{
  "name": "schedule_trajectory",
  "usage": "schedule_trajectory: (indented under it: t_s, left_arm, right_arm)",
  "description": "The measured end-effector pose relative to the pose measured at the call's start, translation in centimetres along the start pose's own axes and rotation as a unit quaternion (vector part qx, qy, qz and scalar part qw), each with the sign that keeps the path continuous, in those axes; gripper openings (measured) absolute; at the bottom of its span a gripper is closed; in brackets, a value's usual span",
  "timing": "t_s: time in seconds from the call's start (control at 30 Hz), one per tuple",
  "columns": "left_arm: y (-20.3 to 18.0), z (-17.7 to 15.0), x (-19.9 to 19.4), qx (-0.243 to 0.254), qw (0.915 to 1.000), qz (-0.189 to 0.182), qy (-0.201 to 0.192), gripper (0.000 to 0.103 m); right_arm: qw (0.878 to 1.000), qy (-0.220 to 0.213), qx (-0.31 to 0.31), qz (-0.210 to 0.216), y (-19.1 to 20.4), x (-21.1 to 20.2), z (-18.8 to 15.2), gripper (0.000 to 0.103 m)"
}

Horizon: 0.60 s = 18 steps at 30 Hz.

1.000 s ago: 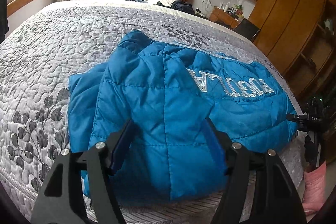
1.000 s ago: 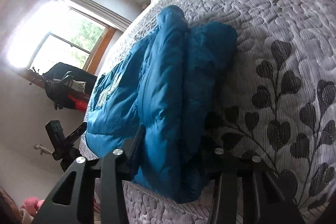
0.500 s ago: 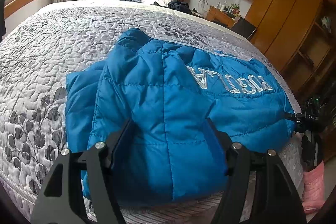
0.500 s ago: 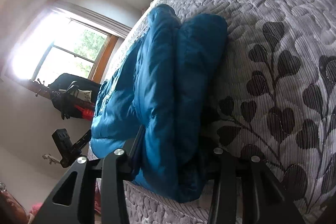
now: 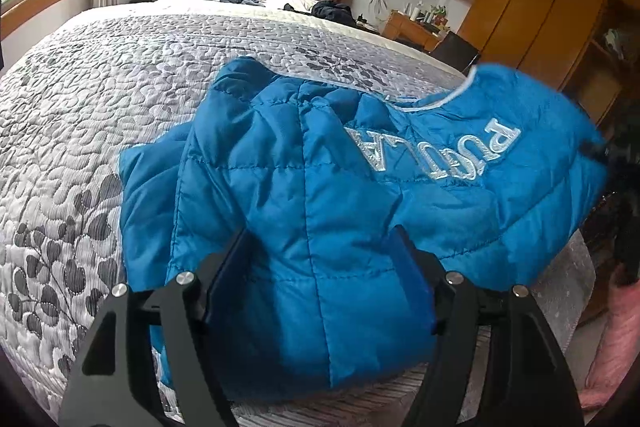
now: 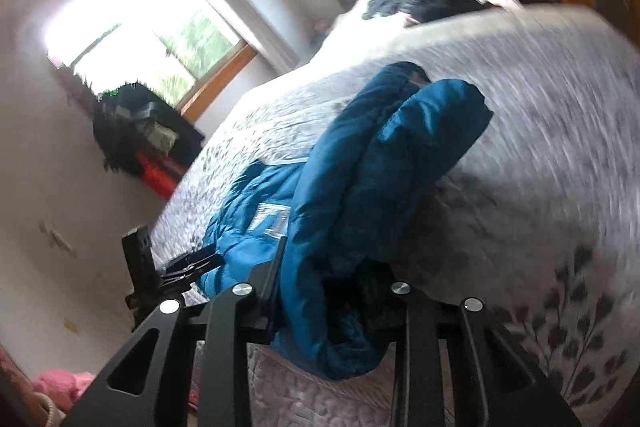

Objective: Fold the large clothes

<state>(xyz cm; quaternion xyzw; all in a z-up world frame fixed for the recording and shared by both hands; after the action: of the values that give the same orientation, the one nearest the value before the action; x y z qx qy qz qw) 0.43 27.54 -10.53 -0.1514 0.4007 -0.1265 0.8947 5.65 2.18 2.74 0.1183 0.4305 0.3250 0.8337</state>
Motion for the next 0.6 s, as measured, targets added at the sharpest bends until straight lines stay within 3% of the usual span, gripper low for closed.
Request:
schedule_trajectory:
  t_s: [0.13,0.3,0.6]
  left_arm:
    - [-0.1,0.8,-1.9,-0.010,0.9994,-0.031,-0.014,0.069]
    - [0.7,2.0,-4.2,-0.024,0.9979,-0.048,-0.037,0.069]
    - [2.8,3.2,-6.2,-0.081,0.9909,-0.097,-0.048,0.069]
  right_arm:
    - [0.996,0.034,-0.083,-0.018,6.3,2.5,1.4,0.030]
    - [0.980,0.091,-0.174,-0.038,12.4,7.1,0.6,0.030]
    - [0.948,0.187,-0.253,-0.048,16.6,15.4,-3.8,0.030]
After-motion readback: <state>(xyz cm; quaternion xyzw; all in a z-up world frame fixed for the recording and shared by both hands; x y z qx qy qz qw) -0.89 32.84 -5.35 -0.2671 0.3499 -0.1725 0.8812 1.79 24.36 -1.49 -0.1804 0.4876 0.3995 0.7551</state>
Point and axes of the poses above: each gripper's, at about its wrist camera, not at the fingertips, and x roughly the way its jaws point, y to its left, z to its top, the point moved 10 cm from there along x, roughly the way its jaws point, and after that the axes turned 2 degrees about -x, right-handed, at the moved point
